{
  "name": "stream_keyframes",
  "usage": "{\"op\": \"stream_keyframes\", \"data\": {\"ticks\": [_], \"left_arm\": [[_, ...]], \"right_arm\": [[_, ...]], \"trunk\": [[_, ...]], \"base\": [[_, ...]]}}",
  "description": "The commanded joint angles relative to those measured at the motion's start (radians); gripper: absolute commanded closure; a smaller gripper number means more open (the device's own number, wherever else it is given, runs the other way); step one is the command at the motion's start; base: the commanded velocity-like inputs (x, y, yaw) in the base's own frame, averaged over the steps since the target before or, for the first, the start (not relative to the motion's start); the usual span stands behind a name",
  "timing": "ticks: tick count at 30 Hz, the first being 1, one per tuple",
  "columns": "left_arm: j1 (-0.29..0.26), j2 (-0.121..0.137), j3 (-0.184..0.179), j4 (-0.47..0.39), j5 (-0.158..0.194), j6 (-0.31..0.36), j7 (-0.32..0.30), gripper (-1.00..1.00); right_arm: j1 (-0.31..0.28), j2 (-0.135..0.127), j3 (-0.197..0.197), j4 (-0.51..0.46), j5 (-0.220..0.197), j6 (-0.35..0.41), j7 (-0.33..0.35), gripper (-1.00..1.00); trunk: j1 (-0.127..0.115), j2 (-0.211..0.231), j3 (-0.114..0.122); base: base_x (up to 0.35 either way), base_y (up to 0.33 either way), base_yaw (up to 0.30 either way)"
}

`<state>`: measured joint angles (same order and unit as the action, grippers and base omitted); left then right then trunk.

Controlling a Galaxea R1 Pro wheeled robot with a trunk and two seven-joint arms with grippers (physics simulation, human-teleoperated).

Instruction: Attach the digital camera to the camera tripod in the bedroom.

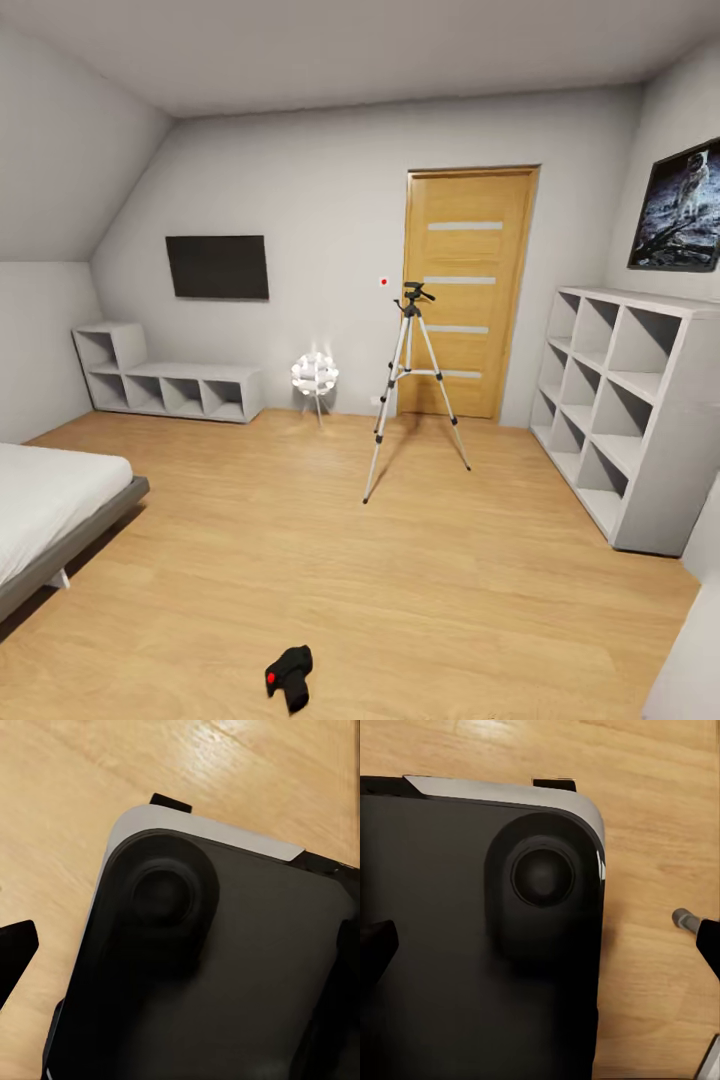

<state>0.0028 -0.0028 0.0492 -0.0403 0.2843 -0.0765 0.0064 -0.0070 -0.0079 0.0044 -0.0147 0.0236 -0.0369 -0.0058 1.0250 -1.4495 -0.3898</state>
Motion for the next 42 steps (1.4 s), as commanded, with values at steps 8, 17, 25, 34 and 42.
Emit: {"op": "stream_keyframes", "data": {"ticks": [8,17,25,34,42], "left_arm": [[0.0,0.0,0.006,-0.001,0.001,-0.002,0.001,-1.0],[0.0,0.0,0.006,-0.001,0.001,-0.002,0.001,-1.0],[0.0,0.0,0.006,-0.001,0.001,-0.006,0.001,-1.0],[0.0,0.0,0.006,-0.001,0.001,-0.006,0.001,-1.0],[0.0,0.0,0.005,-0.001,0.0,-0.006,0.001,-1.0]], "right_arm": [[-0.001,-0.001,-0.001,0.001,0.002,-0.004,-0.002,-1.0],[-0.001,-0.002,-0.001,0.001,0.002,-0.005,-0.001,-1.0],[-0.001,-0.001,0.0,0.001,0.002,-0.005,-0.002,-1.0],[-0.001,-0.001,-0.001,0.001,0.002,-0.005,-0.002,-1.0],[-0.001,-0.001,-0.001,0.001,0.002,-0.005,-0.002,-1.0]], "trunk": [[0.0,-0.001,-0.001],[0.0,-0.001,-0.001],[0.0,-0.001,-0.001],[0.0,-0.001,-0.001],[0.0,-0.001,-0.001]], "base": [[0.0,0.0,-0.297],[0.0,0.0,-0.297],[0.0,0.0,-0.296],[0.0,0.0,-0.296],[0.035,0.0,-0.296]]}}
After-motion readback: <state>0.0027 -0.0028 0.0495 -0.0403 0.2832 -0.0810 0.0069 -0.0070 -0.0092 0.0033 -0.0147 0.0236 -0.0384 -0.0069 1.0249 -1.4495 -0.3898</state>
